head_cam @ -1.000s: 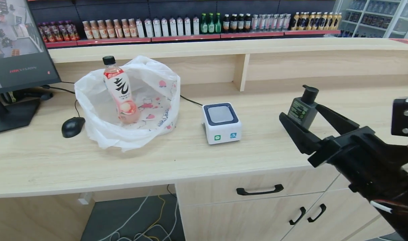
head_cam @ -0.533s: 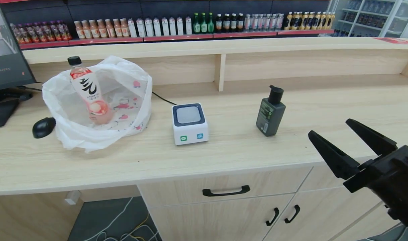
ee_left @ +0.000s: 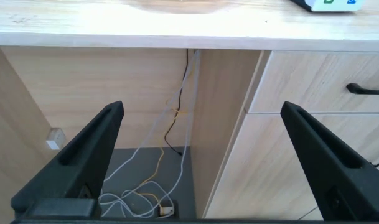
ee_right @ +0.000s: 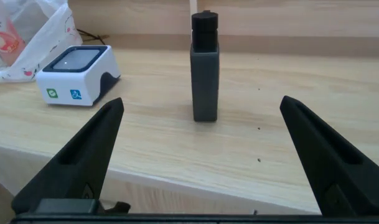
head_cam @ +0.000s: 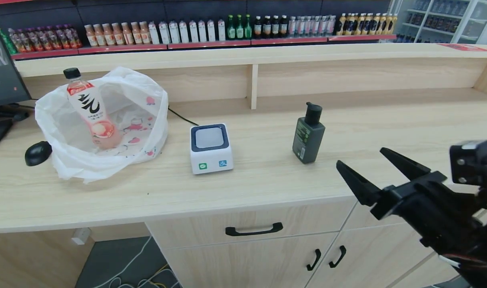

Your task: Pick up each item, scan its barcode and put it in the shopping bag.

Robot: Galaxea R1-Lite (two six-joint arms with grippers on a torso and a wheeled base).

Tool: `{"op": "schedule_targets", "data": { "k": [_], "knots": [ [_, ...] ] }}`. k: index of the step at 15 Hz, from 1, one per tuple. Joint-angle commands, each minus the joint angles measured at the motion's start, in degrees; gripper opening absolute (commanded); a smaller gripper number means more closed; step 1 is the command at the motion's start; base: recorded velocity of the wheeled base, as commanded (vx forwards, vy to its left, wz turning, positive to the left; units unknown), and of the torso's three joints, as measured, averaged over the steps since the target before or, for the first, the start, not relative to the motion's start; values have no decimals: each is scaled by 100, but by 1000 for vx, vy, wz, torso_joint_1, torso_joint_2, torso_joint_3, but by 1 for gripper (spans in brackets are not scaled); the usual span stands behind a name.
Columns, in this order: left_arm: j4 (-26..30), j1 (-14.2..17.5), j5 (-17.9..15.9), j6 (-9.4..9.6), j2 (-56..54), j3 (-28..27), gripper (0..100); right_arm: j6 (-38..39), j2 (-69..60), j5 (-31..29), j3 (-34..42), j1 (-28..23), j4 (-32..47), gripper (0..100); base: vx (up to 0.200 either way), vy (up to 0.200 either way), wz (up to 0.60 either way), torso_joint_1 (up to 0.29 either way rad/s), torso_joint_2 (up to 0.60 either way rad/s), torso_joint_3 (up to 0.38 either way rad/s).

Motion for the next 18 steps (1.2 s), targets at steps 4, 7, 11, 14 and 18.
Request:
{"op": "schedule_targets", "data": {
  "k": [4, 7, 11, 14, 18],
  "knots": [
    [0, 0, 2, -1, -2, 0, 100, 7, 1307, -2, -1147, -231, -9, 100, 0, 0, 0, 0, 0, 0],
    [0, 0, 2, -1, -2, 0, 100, 7, 1280, 16, -1261, -266, -9, 100, 0, 0, 0, 0, 0, 0],
    [0, 0, 2, -1, -2, 0, 100, 15, 1412, 51, -1525, -380, -9, 100, 0, 0, 0, 0, 0, 0],
    [0, 0, 2, -1, -2, 0, 100, 77, 1403, 86, -2017, -407, 659, 100, 0, 0, 0, 0, 0, 0],
    [0, 0, 2, -1, -2, 0, 100, 200, 1447, 341, -3160, -697, 1959, 100, 0, 0, 0, 0, 0, 0]
  ]
}}
